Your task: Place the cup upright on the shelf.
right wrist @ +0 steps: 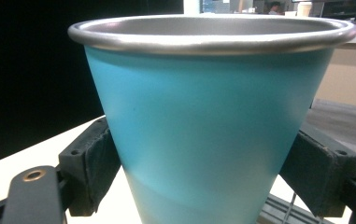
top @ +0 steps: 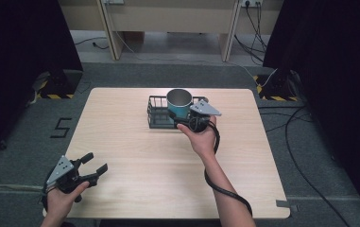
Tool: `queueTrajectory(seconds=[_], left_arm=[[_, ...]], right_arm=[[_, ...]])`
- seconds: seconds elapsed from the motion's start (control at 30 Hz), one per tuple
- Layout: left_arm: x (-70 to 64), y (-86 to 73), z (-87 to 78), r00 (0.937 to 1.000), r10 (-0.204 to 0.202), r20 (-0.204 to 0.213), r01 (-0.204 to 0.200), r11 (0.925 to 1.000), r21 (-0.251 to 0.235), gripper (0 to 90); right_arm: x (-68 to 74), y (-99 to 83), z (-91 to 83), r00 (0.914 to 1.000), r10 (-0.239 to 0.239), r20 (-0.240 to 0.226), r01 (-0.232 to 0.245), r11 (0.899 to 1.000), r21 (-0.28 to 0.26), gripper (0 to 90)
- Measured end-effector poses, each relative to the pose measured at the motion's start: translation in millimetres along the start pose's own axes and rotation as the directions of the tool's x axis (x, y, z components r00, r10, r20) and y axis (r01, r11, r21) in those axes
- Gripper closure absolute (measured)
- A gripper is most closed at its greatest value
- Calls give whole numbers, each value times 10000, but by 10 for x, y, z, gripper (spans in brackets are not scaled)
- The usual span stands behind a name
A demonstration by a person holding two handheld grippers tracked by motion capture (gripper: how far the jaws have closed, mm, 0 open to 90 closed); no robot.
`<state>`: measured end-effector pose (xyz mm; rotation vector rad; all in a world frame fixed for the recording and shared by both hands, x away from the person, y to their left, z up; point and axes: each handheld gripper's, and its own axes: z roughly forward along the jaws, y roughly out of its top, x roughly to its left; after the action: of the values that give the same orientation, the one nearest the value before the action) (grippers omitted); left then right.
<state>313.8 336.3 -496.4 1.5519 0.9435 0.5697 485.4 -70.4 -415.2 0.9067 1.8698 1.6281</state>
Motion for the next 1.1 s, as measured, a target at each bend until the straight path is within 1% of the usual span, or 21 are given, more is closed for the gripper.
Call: queueTrajectory(seconds=[0.13,0.6,0.97,1.1], left_arm=[[0,0,-1,10000,0,4,0,10000,-1,187],[6,-3,-2,10000,-48,12,48,10000,-30,188],[10,-4,-4,10000,-65,3,65,10000,-28,188],[12,-4,-4,10000,-66,1,66,10000,-27,189]], right_arm=[[-36,44,61,9999,74,87,-74,10000,0,192],[-148,100,230,9989,264,390,-266,9996,54,192],[-225,137,312,9975,351,613,-359,9993,132,192],[-269,160,339,9956,505,794,-516,9986,117,192]])
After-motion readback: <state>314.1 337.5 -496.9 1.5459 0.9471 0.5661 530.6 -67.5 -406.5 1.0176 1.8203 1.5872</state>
